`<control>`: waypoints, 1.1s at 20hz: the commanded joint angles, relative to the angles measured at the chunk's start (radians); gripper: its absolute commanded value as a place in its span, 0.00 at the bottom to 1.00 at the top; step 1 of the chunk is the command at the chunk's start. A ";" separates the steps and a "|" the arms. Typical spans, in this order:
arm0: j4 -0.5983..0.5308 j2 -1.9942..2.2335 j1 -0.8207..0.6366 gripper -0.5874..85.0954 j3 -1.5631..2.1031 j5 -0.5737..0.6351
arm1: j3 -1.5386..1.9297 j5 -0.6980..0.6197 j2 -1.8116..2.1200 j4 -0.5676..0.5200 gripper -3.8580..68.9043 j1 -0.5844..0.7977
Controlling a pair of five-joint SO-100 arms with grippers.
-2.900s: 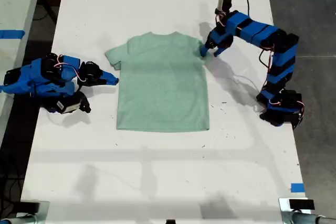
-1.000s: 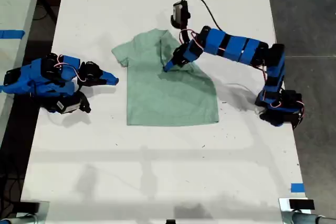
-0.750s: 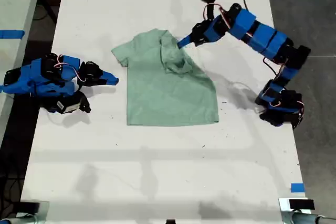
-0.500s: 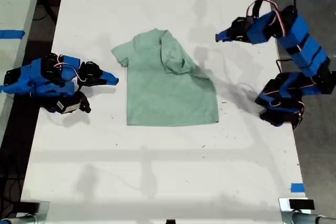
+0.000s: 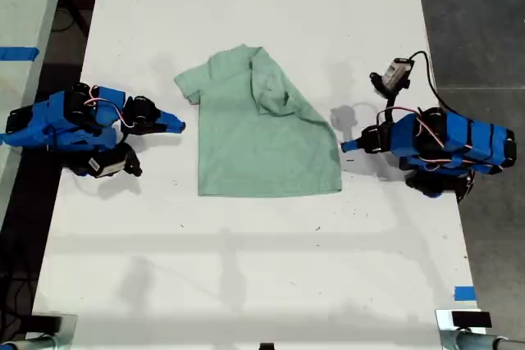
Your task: Fold t shirt
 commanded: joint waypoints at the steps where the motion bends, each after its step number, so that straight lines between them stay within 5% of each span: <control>1: -0.014 0.008 -0.003 0.01 0.014 -0.017 | 0.104 0.078 0.009 -0.015 0.06 0.041; 8: 0.054 0.006 -0.006 0.01 0.003 -0.149 | 0.104 0.149 0.009 0.015 0.06 0.031; 12: 0.058 0.006 -0.005 0.10 -0.005 -0.153 | 0.104 0.149 0.009 0.015 0.06 0.031; 22: 0.060 0.006 0.020 0.06 -0.003 -0.152 | 0.104 0.156 0.009 0.018 0.05 0.029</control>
